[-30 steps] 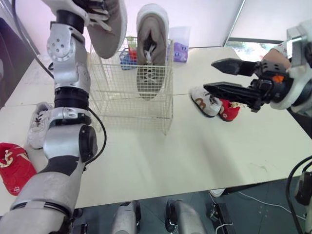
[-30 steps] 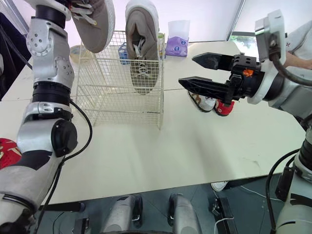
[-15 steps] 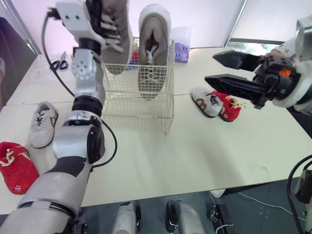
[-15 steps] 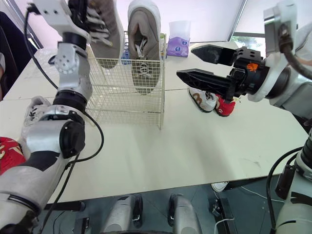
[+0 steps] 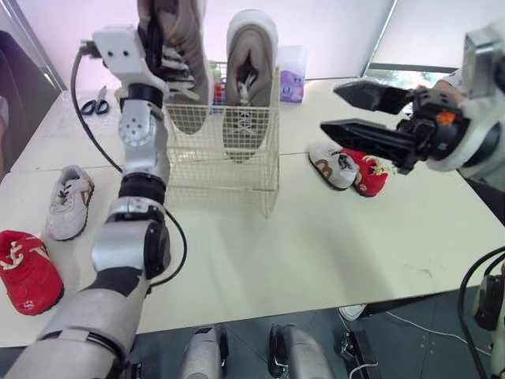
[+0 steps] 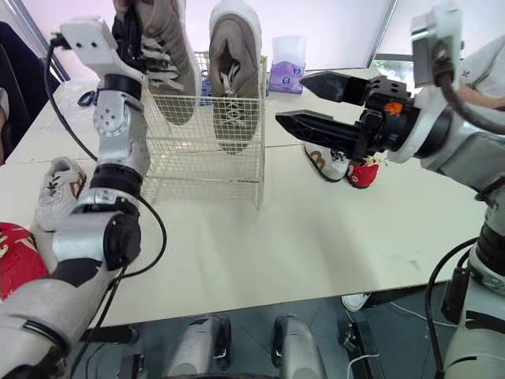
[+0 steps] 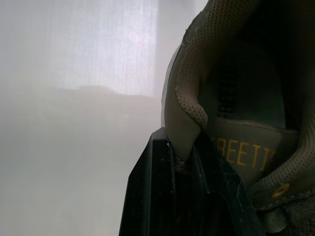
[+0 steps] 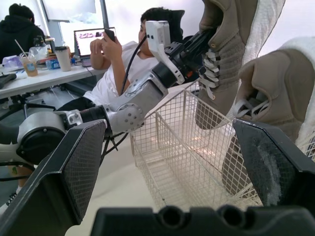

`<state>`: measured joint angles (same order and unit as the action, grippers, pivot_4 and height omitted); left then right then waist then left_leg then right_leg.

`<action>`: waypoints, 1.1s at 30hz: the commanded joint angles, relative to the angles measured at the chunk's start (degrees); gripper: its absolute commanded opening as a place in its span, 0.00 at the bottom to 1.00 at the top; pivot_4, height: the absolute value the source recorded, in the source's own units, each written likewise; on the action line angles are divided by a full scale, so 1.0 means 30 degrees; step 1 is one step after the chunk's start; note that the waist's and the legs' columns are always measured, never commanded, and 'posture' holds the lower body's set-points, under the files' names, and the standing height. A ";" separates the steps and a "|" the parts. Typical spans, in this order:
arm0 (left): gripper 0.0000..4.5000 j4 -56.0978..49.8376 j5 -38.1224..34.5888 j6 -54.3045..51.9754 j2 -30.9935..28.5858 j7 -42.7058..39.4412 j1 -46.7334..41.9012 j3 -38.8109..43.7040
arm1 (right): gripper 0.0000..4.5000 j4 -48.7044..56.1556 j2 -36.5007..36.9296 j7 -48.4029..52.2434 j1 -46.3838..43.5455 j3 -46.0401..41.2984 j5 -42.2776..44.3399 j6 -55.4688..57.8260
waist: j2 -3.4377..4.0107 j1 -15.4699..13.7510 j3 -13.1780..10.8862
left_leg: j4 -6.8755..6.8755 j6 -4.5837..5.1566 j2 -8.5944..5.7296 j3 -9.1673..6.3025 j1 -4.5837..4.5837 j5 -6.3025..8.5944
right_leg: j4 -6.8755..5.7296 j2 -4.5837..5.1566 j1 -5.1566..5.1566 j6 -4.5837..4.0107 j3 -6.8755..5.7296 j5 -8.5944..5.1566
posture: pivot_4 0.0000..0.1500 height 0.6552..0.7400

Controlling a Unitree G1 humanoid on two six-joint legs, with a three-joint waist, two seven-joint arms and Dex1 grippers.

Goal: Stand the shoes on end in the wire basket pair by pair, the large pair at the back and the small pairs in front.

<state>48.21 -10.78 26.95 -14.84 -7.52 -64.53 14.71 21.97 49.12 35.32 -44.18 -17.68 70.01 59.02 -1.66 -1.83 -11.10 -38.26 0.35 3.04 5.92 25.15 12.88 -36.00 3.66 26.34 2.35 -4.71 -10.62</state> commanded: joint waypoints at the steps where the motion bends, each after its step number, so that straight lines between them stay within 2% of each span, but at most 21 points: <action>1: 0.01 -0.3442 -0.0231 -0.2575 0.0451 0.0578 0.1958 -0.0294 | 1.00 0.0275 -0.0359 0.0201 0.0174 0.0315 -0.0459 -0.0813 | 0.0000 0.0044 0.0000 | -0.0002 0.0001 -0.0001 0.0001 0.0002 -0.0001 | -0.0004 -0.0002 0.0004 0.0000 0.0005 0.0001 | 1.00 1.00; 4: 0.27 -0.6153 -0.0263 -0.4308 0.0559 0.0818 0.3631 -0.0426 | 1.00 0.0023 -0.0812 0.0413 0.0170 0.0752 -0.0909 -0.1218 | 0.0000 0.0054 0.0000 | -0.0015 0.0005 -0.0005 0.0005 0.0009 -0.0004 | -0.0009 -0.0006 0.0006 0.0000 0.0008 0.0002 | 1.00 1.00; 7: 0.62 -0.8692 -0.0368 -0.6061 0.0469 0.0930 0.4739 -0.0590 | 1.00 -0.0239 -0.1146 0.0693 0.0125 0.1092 -0.1197 -0.1505 | -0.0001 0.0075 0.0000 | -0.0018 0.0005 -0.0005 0.0007 0.0020 -0.0005 | -0.0007 -0.0012 0.0010 0.0000 0.0006 0.0002 | 1.00 1.00; 9: 0.83 -1.1873 -0.1004 -0.8451 0.0360 0.1029 0.5927 -0.0640 | 1.00 -0.0388 -0.1406 0.0906 0.0166 0.1376 -0.1284 -0.1581 | -0.0001 0.0086 0.0000 | -0.0017 0.0005 -0.0006 0.0007 0.0023 -0.0005 | 0.0003 -0.0009 0.0009 -0.0001 0.0006 0.0001 | 1.00 1.00; 14: 0.83 -1.8759 -0.2581 -1.3906 -0.0029 0.1257 0.8607 -0.0650 | 1.00 -0.0654 -0.1656 0.1448 0.0421 0.2048 -0.2195 -0.1886 | -0.0001 0.0340 0.0000 | -0.0010 0.0006 -0.0009 -0.0015 0.0027 -0.0005 | 0.0004 -0.0001 0.0006 0.0006 0.0012 -0.0003 | 1.00 1.00; 19: 0.83 -2.4686 -0.5155 -1.9905 -0.1228 0.2507 1.0374 0.0885 | 1.00 -0.1664 -0.1903 0.1956 0.0701 0.2564 -0.3562 -0.2476 | 0.0000 0.0422 0.0000 | -0.0015 0.0007 -0.0008 -0.0025 -0.0001 -0.0011 | -0.0010 -0.0013 -0.0006 -0.0009 0.0021 -0.0003 | 1.00 1.00; 22: 0.83 -2.6447 -0.7222 -2.2556 -0.2373 0.2749 1.0643 0.2594 | 1.00 -0.2227 -0.1815 0.2180 0.0963 0.2488 -0.4074 -0.2557 | 0.0000 0.0422 0.0000 | -0.0014 0.0013 -0.0006 -0.0029 -0.0021 -0.0020 | -0.0014 -0.0027 -0.0009 -0.0028 0.0024 -0.0013 | 1.00 1.00; 24: 0.95 -2.7541 -1.0024 -2.3966 -0.3538 0.2167 1.1607 0.5061 | 1.00 -0.2703 -0.1976 0.2057 0.1354 0.2042 -0.4170 -0.2650 | 0.0002 0.0471 0.0001 | -0.0013 0.0011 -0.0001 -0.0033 -0.0032 -0.0022 | -0.0021 -0.0035 -0.0009 -0.0046 0.0027 -0.0028 | 1.00 1.00; 25: 0.99 -2.7893 -1.0686 -2.4555 -0.4207 0.1947 1.2265 0.5987 | 1.00 -0.2664 -0.1981 0.2150 0.1641 0.1922 -0.4089 -0.2574 | 0.0002 0.0515 0.0001 | -0.0010 0.0009 -0.0001 -0.0031 -0.0038 -0.0023 | -0.0021 -0.0037 -0.0008 -0.0046 0.0032 -0.0029 | 1.00 1.00; 29: 0.99 -2.8182 -1.0881 -2.5461 -0.6630 0.0655 1.5880 0.8155 | 1.00 -0.2275 -0.2015 0.2168 0.2509 0.2243 -0.4292 -0.2268 | 0.0008 0.0506 0.0002 | 0.0010 0.0008 -0.0004 -0.0026 -0.0046 -0.0022 | -0.0019 -0.0035 -0.0008 -0.0062 0.0034 -0.0019 | 1.00 1.00; 33: 0.99 -2.6902 -1.1734 -2.5326 -0.7154 -0.1416 1.8603 0.8722 | 1.00 -0.1708 -0.1708 0.3217 0.2712 0.3144 -0.4157 -0.1639 | 0.0009 0.0384 0.0002 | 0.0003 0.0000 -0.0005 -0.0017 -0.0046 -0.0021 | 0.0001 -0.0017 -0.0011 -0.0073 0.0036 -0.0051 | 1.00 1.00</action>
<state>-32.62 -44.56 -50.16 -35.49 -8.81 -9.36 39.77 14.52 43.46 43.46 -35.57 -8.23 56.94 53.90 -1.63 -0.68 -11.10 -38.26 0.33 3.03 5.86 25.01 12.83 -35.95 3.62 26.28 2.10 -4.61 -10.77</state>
